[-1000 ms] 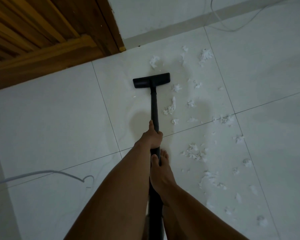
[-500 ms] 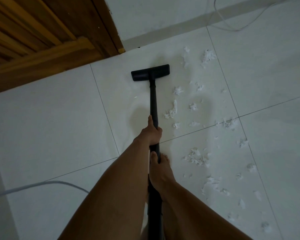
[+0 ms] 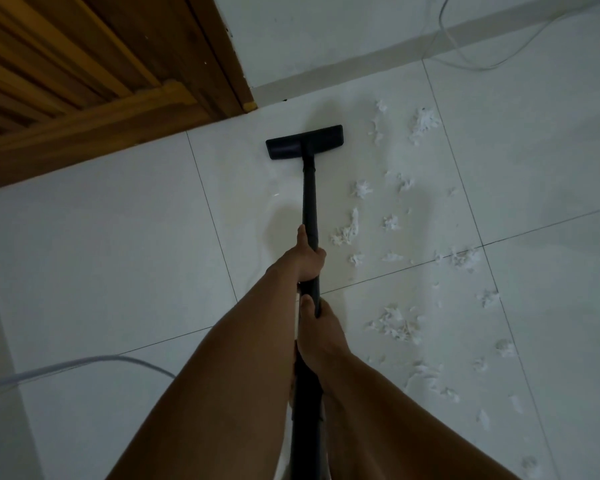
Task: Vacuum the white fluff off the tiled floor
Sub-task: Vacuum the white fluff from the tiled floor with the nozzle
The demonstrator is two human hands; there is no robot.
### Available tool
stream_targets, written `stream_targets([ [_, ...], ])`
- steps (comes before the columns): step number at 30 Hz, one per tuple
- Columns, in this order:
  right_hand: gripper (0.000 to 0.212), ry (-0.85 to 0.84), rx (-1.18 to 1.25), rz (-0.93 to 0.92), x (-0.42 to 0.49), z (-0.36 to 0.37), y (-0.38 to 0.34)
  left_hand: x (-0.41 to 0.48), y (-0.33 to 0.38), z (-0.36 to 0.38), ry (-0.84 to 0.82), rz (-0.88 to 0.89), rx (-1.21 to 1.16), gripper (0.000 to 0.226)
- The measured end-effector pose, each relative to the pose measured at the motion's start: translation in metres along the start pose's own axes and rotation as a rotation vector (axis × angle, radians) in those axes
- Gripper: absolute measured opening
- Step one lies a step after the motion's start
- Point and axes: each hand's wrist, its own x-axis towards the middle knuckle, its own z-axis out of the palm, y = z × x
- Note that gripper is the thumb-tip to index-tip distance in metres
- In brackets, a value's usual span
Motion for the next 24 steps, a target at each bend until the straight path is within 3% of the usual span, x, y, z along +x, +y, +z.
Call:
stream_targets([
  [2, 0.082, -0.044, -0.004, 0.040, -0.023, -0.019, -0.034, -0.003, 0.008, -0.011, -0.018, -0.014, -0.020, 0.080],
  [5, 0.049, -0.153, 0.098, 0.088, -0.057, -0.057, -0.088, -0.001, 0.021, -0.027, -0.043, -0.038, -0.063, 0.079],
  [7, 0.040, -0.208, 0.094, 0.065, -0.069, -0.080, -0.109, 0.003, 0.029, -0.038, -0.063, -0.046, -0.078, 0.079],
  [13, 0.041, -0.291, 0.183, 0.084, -0.081, -0.095, -0.150, 0.015, 0.046, -0.067, -0.066, -0.086, -0.046, 0.098],
  [19, 0.043, -0.328, 0.232, 0.147, -0.088, -0.090, -0.177, 0.005, 0.054, -0.088, -0.048, -0.063, -0.041, 0.074],
  [24, 0.042, -0.355, 0.338, 0.234, -0.095, -0.086, -0.174, 0.002, 0.046, -0.087, -0.081, -0.059, -0.019, 0.091],
])
